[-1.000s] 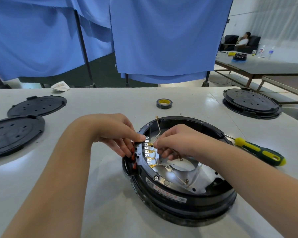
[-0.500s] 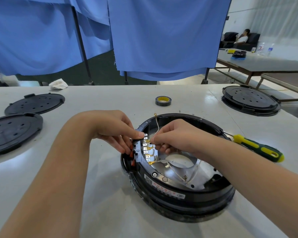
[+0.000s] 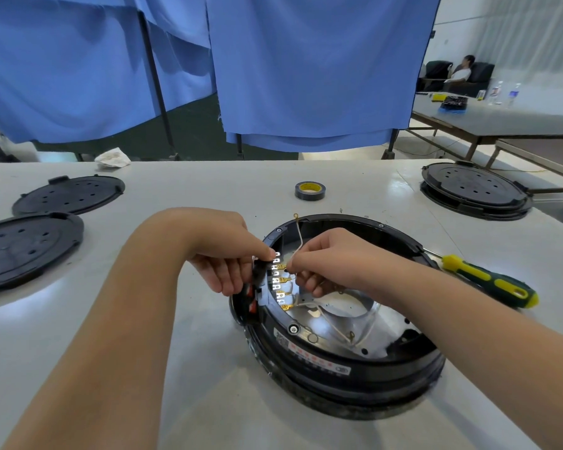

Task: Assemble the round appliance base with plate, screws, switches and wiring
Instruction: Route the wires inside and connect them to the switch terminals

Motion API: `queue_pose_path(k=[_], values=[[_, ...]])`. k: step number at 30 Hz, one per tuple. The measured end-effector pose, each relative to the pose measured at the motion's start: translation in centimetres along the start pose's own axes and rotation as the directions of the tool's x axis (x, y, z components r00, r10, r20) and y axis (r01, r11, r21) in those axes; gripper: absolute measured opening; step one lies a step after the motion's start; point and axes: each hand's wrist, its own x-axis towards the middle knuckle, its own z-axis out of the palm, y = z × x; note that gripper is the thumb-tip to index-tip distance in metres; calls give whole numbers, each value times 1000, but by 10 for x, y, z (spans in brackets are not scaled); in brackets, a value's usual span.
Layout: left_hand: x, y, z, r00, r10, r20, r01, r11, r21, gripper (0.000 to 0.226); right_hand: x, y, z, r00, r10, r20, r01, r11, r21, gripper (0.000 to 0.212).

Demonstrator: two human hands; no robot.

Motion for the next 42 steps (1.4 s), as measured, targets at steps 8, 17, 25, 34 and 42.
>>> queue_pose_path(k=[8, 17, 25, 34, 42], values=[[2, 3, 3, 1000, 26, -2, -26, 999, 37, 49, 0, 1, -1, 1000, -22, 0, 22, 998, 57, 7], [1, 5, 3, 1000, 28, -1, -28, 999, 44, 49, -1, 1, -2, 999, -34, 28, 31, 994, 100, 8], [-1, 3, 2, 1000, 16, 0, -16, 999, 29, 50, 1, 3, -2, 998, -19, 57, 15, 998, 67, 9], [-6, 7, 2, 999, -42, 27, 39, 994, 103, 53, -5, -1, -4, 987, 41, 152, -67, 984, 164, 6], [-6, 4, 2, 998, 2, 65, -6, 998, 62, 49, -6, 0, -3, 986, 27, 163, -57, 982, 180, 14]])
